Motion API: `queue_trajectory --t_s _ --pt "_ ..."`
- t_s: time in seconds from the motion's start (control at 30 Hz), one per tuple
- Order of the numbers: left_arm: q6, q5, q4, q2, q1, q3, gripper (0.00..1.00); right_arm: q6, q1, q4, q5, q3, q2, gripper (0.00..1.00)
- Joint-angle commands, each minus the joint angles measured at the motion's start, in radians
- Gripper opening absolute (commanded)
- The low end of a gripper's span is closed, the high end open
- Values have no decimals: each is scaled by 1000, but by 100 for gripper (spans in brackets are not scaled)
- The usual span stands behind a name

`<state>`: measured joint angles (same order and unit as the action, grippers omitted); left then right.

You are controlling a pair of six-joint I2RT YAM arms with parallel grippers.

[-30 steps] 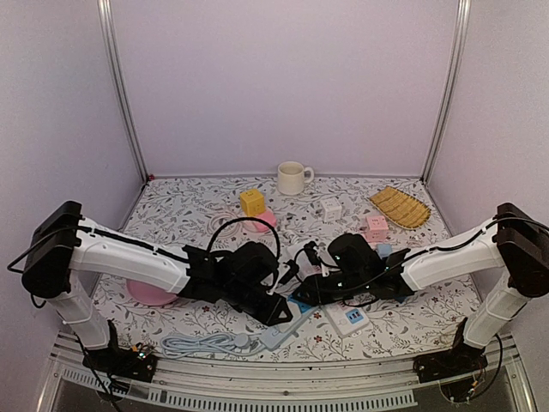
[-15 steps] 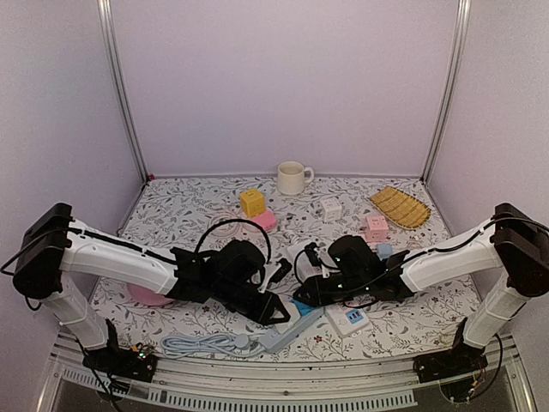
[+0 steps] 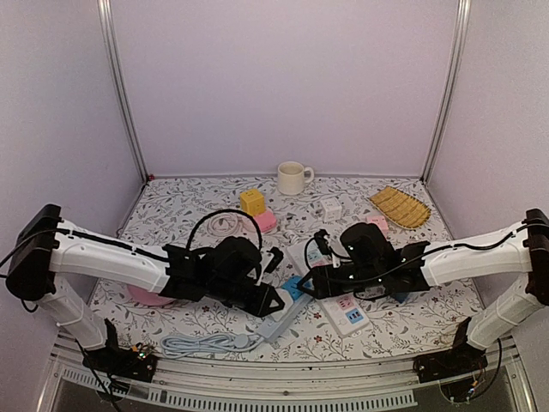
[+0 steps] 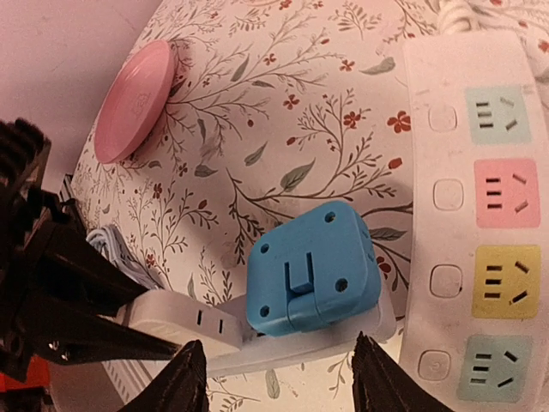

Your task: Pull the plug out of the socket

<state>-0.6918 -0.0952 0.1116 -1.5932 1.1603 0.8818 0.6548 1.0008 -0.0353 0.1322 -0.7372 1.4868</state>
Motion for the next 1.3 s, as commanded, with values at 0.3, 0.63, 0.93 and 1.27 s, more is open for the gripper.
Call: queue_trajectory --t_s 0.3,0.63,0.93,1.27 --pt "-114 337 89 89 -2 -21 0 39 -19 -38 67 -178 82 56" --pt "-156 361 56 69 -19 -19 0 122 -84 -150 145 -211 222 85" --pt "-184 384 54 66 -21 -27 0 166 -84 -204 162 -261 309 80" --pt "-202 399 28 124 -21 -60 0 223 -89 -247 159 -295 399 98"
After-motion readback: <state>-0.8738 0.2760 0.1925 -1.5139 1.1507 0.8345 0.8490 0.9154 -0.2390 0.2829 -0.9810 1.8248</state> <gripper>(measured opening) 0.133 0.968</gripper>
